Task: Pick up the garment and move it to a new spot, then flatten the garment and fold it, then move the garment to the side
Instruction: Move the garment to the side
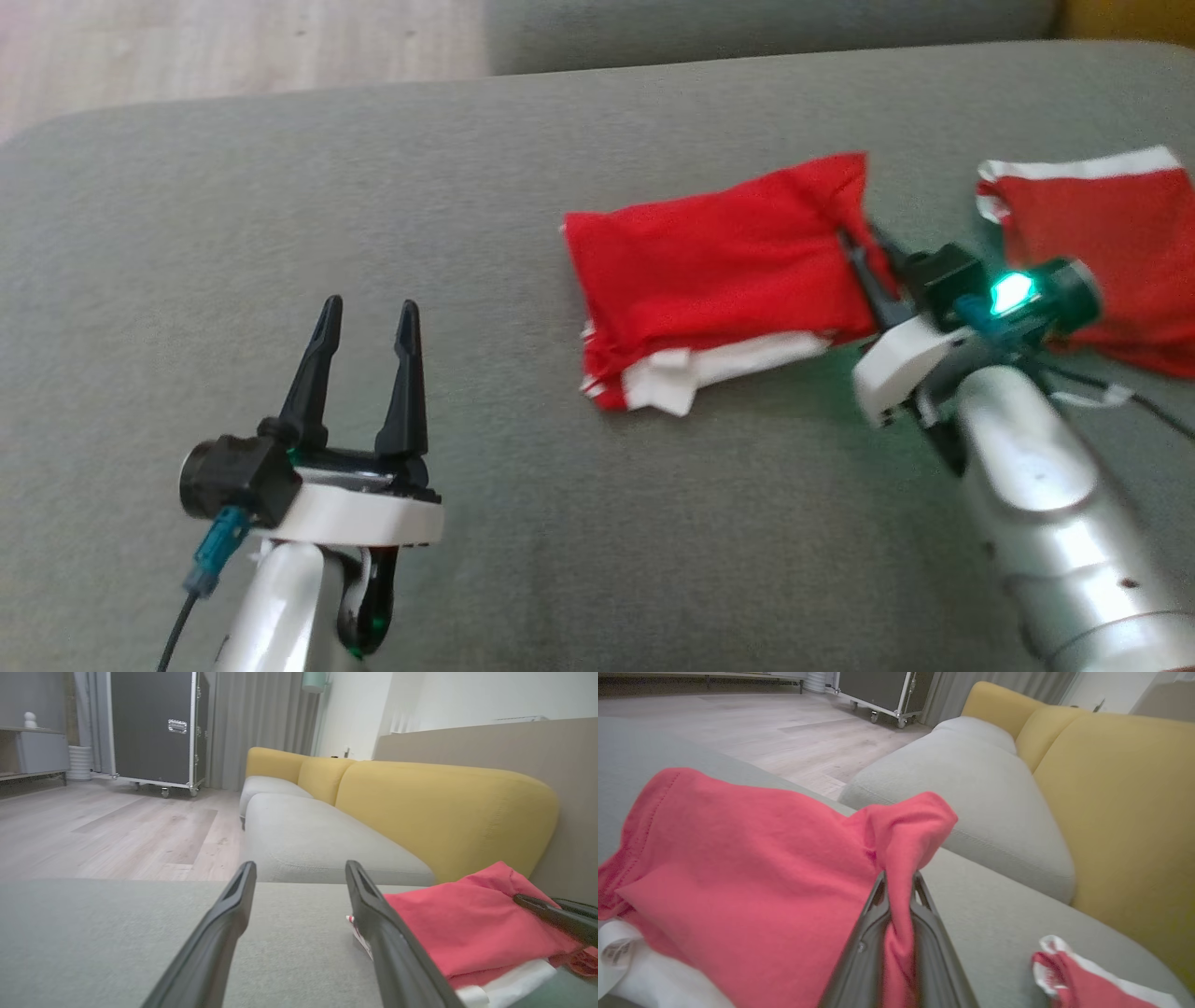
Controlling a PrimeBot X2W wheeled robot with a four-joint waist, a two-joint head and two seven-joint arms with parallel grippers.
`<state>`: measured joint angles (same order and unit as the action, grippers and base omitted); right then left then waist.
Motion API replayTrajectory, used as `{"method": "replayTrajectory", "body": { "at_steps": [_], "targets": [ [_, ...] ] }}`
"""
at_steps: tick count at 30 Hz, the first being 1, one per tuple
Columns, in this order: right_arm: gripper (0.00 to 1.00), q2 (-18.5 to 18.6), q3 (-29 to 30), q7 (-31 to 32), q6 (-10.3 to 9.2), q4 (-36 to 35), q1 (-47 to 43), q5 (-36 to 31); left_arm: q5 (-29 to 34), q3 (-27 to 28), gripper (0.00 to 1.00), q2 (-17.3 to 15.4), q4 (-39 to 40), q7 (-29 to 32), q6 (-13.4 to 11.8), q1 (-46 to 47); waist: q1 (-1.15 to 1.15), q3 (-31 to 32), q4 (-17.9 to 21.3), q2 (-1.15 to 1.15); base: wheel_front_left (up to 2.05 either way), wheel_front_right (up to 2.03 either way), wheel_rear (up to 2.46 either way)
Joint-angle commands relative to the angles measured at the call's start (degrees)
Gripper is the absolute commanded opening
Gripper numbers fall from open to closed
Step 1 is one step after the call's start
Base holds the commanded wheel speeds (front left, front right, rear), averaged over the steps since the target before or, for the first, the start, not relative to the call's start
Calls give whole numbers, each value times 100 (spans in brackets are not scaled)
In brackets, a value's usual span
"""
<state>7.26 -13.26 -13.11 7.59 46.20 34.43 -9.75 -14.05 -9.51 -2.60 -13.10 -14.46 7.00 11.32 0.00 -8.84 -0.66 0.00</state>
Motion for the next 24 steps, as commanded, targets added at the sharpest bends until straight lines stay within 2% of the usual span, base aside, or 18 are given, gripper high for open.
{"method": "replayTrajectory", "body": {
  "at_steps": [1, 7, 15, 20, 24],
  "targets": [
    [0, 120, -94, -37, -10, -305, 85, -80, 41, 128, 100, -28, 230, -54, -28, 193, 0, -43, 188, 0, 0, 0, 0],
    [0, 673, -197, 235, -10, -812, 235, -227, 83, 41, 100, -28, 313, -54, -16, 368, 0, -237, 491, 0, 0, 0, 0],
    [0, 2006, -393, 822, -10, -1595, 357, -83, 146, 4, 100, -28, 266, -54, 9, 642, 0, -560, 745, 0, 0, 0, 0],
    [0, 2790, -484, 1212, -10, -1697, 384, 150, 166, -49, 100, -28, 229, -54, 25, 772, 0, -770, 741, 0, 0, 0, 0],
    [0, 3256, -384, 1444, -10, -1531, 449, 308, 174, -78, 100, -28, 199, -54, 35, 891, 0, -966, 664, 0, 0, 0, 0]
  ]
}}
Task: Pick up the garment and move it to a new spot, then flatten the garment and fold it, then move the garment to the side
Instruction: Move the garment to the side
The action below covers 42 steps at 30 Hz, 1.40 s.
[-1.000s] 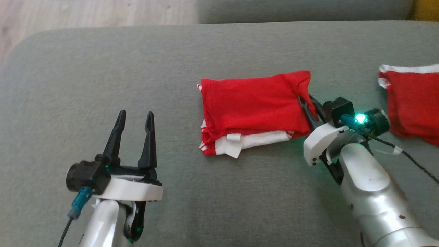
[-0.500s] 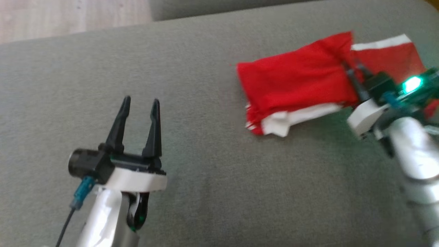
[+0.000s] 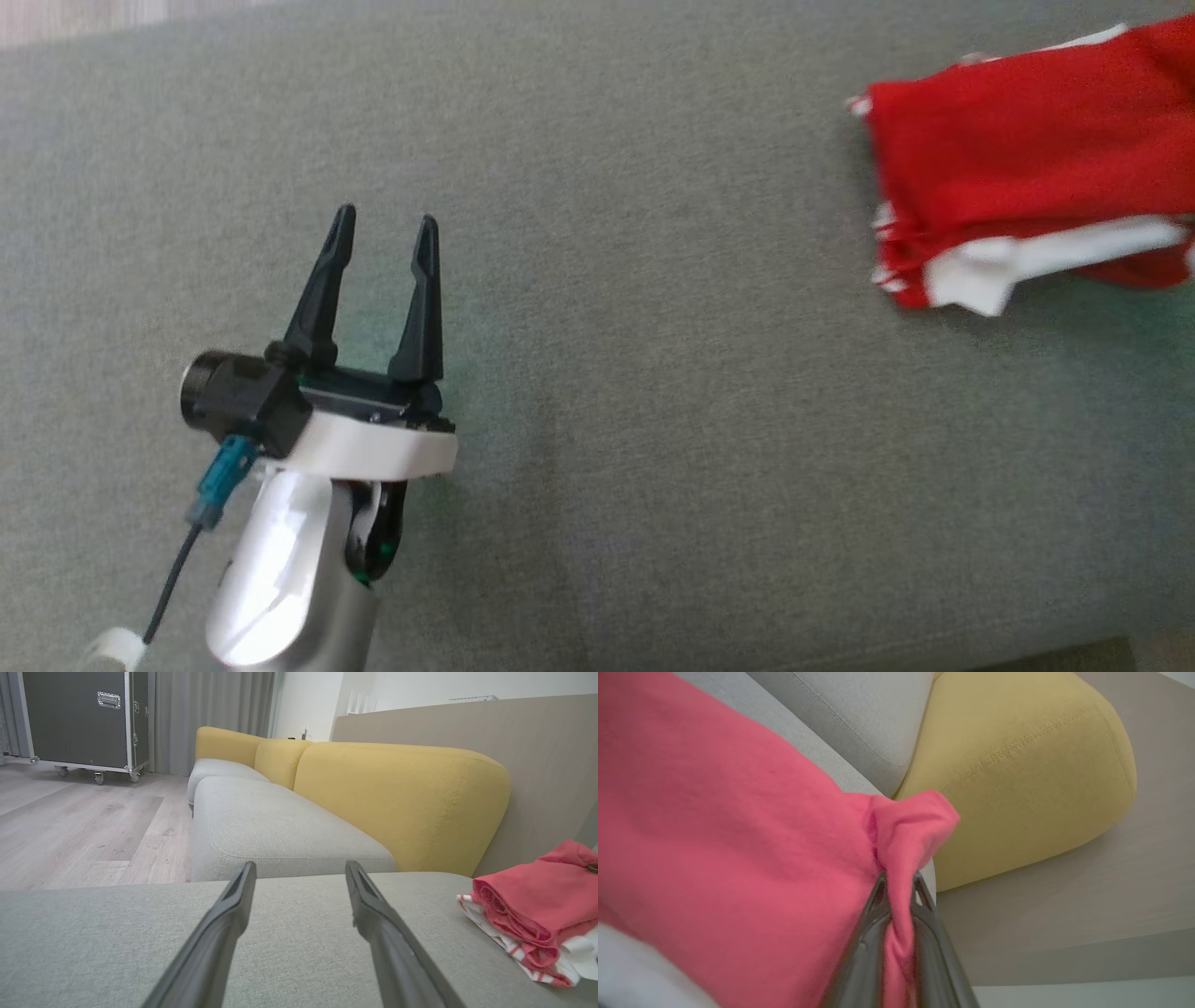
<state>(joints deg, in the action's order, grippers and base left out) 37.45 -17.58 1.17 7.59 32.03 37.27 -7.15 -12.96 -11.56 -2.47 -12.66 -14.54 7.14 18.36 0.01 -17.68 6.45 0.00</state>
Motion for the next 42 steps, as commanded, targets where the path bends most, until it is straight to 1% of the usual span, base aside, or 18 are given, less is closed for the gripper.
{"method": "replayTrajectory", "body": {
  "at_steps": [1, 6, 9, 12, 13, 14, 21, 23, 24, 25, 26, 35, 42],
  "targets": [
    [0, 308, 100, 50, -10, -59, 193, 68, 69, 129, 100, -41, 143, -46, 24, 214, -1, -125, -69, 0, 0, 0, 0],
    [0, 450, 410, 173, -10, 190, 290, 77, 94, 115, 100, -41, 117, -46, 30, 359, -1, -368, -181, 0, 0, 0, 0],
    [0, 428, 595, 218, -10, 299, 281, 2, 107, 121, 100, -41, 107, -46, 32, 416, -1, -477, -225, 0, 0, 0, 0],
    [0, 307, 858, 219, -10, 402, 265, -12, 115, 103, 100, -42, 84, -46, 33, 447, -1, -529, -245, 0, 0, 0, 0],
    [85, 257, 947, 174, -10, 402, 259, -35, 115, 99, 100, -43, 83, -46, 34, 449, -1, -533, -244, 0, 0, 0, 0],
    [100, 199, 1051, 132, -10, 403, 252, -62, 116, 98, 100, -44, 83, -46, 34, 445, -1, -530, -240, 0, 0, 0, 0],
    [100, -230, 1422, -79, -10, 386, 208, -315, 125, 145, 100, -80, 50, -46, 34, 356, -1, -274, -140, 0, 0, 0, 0],
    [100, -368, 1470, -140, -10, 343, 230, -356, 123, 189, 100, -88, 57, -46, 34, 312, -1, -138, -107, 0, 0, 0, 0],
    [100, -539, 1524, -206, -10, 278, 253, -376, 113, 237, 100, -88, 64, -46, 34, 245, -1, 31, -86, 0, 0, 0, 0],
    [100, -539, 1524, -206, -10, 278, 253, -376, 113, 237, 100, -88, 64, -46, 34, 245, -1, 31, -86, 0, 0, 0, 0],
    [100, -642, 1540, -238, -10, 233, 253, -392, 103, 253, 100, -89, 58, -46, 35, 201, -1, 123, -77, 0, 0, 0, 0],
    [100, -1933, 1597, -752, -10, -301, 82, 15, 128, 547, 100, -90, 289, -46, 35, -299, -1, 915, -112, 0, 0, 0, 0],
    [100, -2961, 1606, -1093, -10, -852, -465, 453, 129, 740, 100, -73, 420, -46, 35, -743, -1, 1378, -207, 0, 0, 0, 0]
  ]
}}
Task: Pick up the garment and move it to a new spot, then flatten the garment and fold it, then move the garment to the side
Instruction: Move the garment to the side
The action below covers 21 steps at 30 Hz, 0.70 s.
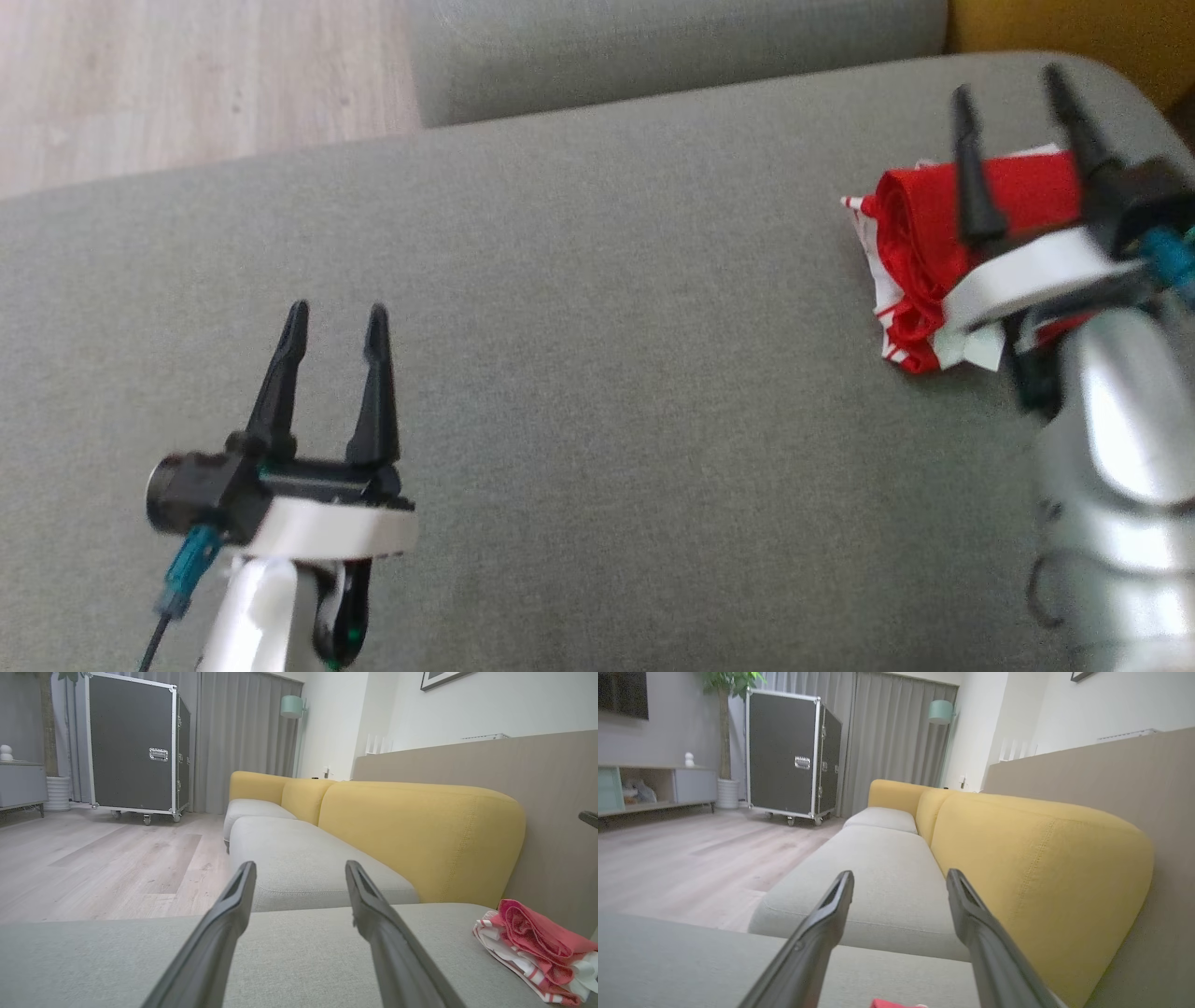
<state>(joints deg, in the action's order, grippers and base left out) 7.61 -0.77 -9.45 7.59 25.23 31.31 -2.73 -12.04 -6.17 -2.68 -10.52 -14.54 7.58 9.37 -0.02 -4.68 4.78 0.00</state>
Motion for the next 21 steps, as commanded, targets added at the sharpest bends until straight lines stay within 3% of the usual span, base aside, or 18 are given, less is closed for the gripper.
{"method": "replayTrajectory", "body": {
  "at_steps": [1, 6, 14, 21],
  "targets": [
    [100, -92, -68, -76, -10, -240, 27, 56, 36, 233, 100, -50, 228, -46, -9, 98, 2, 116, -52, 0, 0, 0, 0],
    [100, -450, 56, -371, -10, -384, -751, 410, 77, 516, 100, -30, 361, -46, -62, -187, 2, 258, -140, 0, 0, 0, 0],
    [100, -471, -181, -549, -10, -170, -1661, 1328, -255, 442, 100, -22, 113, -46, -143, -505, 2, 366, -238, 0, 0, 0, 0],
    [100, -472, -268, -553, -10, -391, -1934, 1380, -438, 385, 100, -21, -25, -46, -128, -583, 2, 370, -292, 0, 0, 0, 0]
  ]
}}
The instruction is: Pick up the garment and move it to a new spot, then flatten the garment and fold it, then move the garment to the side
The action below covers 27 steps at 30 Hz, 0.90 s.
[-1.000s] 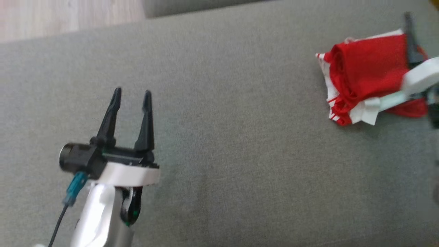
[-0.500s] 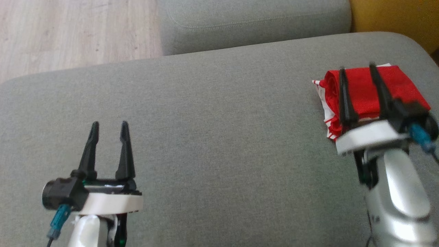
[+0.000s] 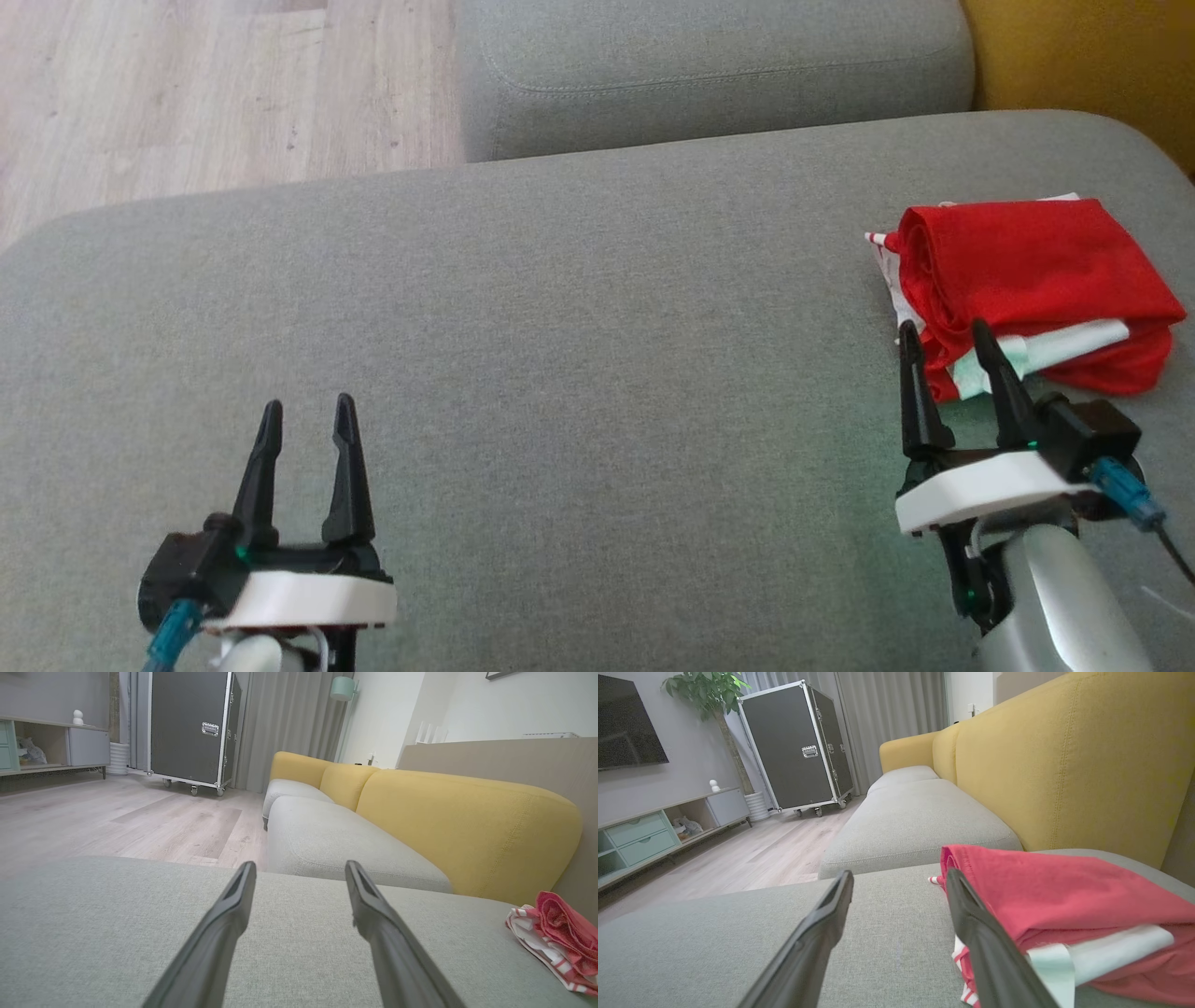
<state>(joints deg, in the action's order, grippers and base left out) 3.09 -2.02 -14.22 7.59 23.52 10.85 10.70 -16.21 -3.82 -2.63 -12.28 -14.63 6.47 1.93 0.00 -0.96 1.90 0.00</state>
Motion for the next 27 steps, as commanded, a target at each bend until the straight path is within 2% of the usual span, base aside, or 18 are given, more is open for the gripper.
{"method": "replayTrajectory", "body": {
  "at_steps": [1, 15, 24, 25, 27],
  "targets": [
    [100, -21, -142, -76, -10, -244, 108, 33, -29, 156, 100, -26, 138, -37, -16, 160, 0, -2, -9, 0, 0, 0, 0],
    [100, -21, -168, -77, -10, -326, 80, 29, -120, 259, 100, -25, 121, -37, -12, 156, 0, 15, -20, 0, 0, 0, 0],
    [100, -21, -214, -77, -10, -337, 95, 45, -392, 326, 100, -25, 10, -37, -132, 150, 0, -9, 12, 0, 0, 0, 0],
    [0, -1, -71, -14, 0, -121, -1, 2, -403, 134, 0, 0, -158, 1, -120, 1, 0, -8, 13, 0, 0, 0, 0],
    [0, -6, -70, -1, 0, 35, -34, 7, -417, 126, 0, 5, -334, 24, -119, -27, 0, -9, 13, 0, 0, 0, 0]
  ]
}}
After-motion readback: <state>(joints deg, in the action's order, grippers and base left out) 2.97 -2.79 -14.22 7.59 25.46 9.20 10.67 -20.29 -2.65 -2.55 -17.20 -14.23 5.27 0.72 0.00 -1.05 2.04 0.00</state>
